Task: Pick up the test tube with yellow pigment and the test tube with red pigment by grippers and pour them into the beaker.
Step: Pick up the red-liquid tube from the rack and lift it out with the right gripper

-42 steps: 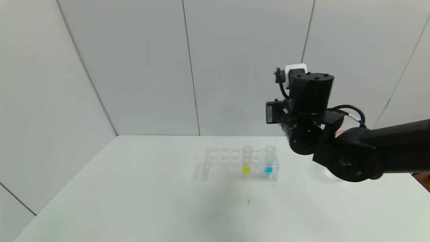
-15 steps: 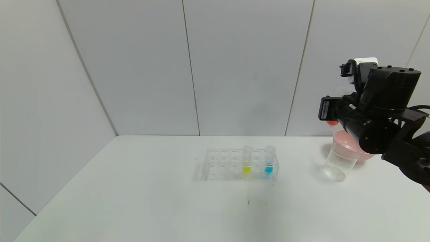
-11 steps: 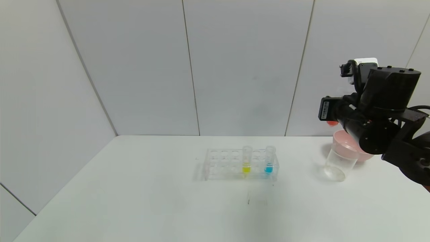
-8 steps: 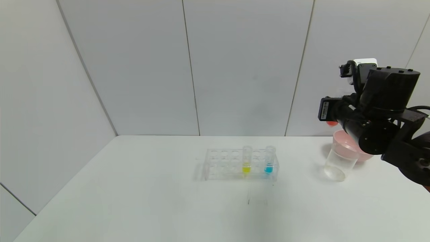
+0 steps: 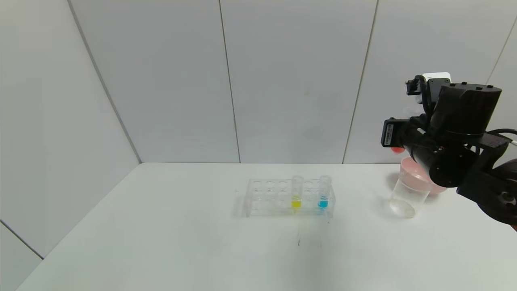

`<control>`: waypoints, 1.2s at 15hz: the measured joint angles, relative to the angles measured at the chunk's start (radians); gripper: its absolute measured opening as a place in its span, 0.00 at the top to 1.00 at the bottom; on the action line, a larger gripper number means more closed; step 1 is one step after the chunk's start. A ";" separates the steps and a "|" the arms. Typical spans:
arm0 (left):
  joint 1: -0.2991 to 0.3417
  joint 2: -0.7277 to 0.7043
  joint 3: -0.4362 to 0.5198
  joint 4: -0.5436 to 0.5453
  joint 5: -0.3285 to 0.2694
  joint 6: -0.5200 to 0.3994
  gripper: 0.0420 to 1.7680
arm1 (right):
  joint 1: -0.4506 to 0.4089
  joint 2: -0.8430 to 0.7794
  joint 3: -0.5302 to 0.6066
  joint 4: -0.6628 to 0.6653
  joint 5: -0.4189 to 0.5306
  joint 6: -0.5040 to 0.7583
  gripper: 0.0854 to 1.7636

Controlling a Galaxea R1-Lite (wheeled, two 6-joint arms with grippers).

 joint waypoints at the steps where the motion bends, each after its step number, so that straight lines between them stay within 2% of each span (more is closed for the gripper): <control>1: 0.000 0.000 0.000 0.000 0.000 0.000 0.00 | 0.000 0.000 0.000 0.000 0.000 0.000 0.70; 13: 0.000 0.000 0.000 0.000 0.000 0.000 0.00 | -0.036 -0.029 0.046 0.003 0.003 0.000 0.70; 18: 0.000 0.000 0.000 0.000 0.000 0.000 0.00 | -0.114 -0.075 0.088 0.001 0.003 -0.001 0.70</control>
